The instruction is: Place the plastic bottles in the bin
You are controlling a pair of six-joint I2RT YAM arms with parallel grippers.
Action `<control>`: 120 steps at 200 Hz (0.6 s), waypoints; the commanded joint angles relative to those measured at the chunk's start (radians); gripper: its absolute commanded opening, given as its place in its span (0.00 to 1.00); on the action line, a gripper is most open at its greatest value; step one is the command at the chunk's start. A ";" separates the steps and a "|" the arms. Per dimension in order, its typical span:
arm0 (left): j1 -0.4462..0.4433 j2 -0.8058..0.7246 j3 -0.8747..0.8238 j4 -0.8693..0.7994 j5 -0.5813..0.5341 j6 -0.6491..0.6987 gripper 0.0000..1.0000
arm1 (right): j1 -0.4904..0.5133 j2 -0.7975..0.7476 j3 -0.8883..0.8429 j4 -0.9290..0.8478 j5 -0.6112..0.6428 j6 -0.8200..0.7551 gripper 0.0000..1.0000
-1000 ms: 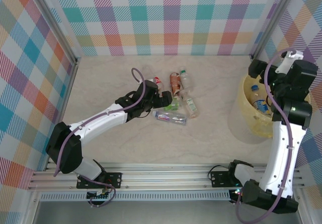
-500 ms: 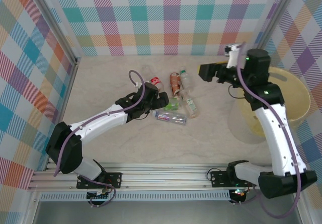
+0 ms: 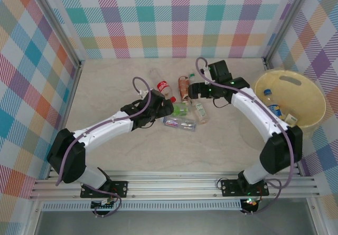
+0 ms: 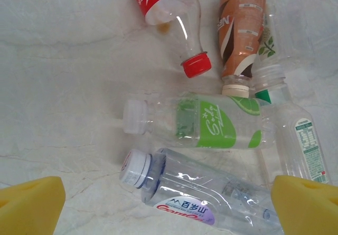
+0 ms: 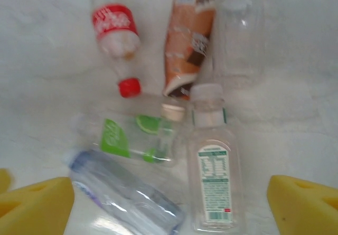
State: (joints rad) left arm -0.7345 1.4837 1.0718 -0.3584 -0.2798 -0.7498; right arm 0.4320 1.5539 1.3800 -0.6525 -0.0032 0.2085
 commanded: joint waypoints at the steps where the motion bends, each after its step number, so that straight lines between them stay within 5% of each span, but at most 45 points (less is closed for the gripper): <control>1: 0.012 -0.029 -0.020 -0.034 -0.022 -0.026 1.00 | 0.005 0.044 -0.039 -0.047 0.046 0.000 0.81; 25: 0.012 -0.026 -0.027 -0.036 -0.018 -0.033 1.00 | 0.005 0.091 -0.092 -0.023 0.017 -0.022 0.72; 120: 0.013 -0.002 -0.017 -0.044 -0.001 -0.046 1.00 | 0.021 0.266 -0.079 -0.033 0.090 -0.035 0.71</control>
State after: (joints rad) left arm -0.7307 1.4837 1.0550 -0.3714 -0.2790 -0.7746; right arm 0.4469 1.7882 1.2903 -0.6743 0.0589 0.1848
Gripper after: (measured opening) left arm 0.999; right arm 0.706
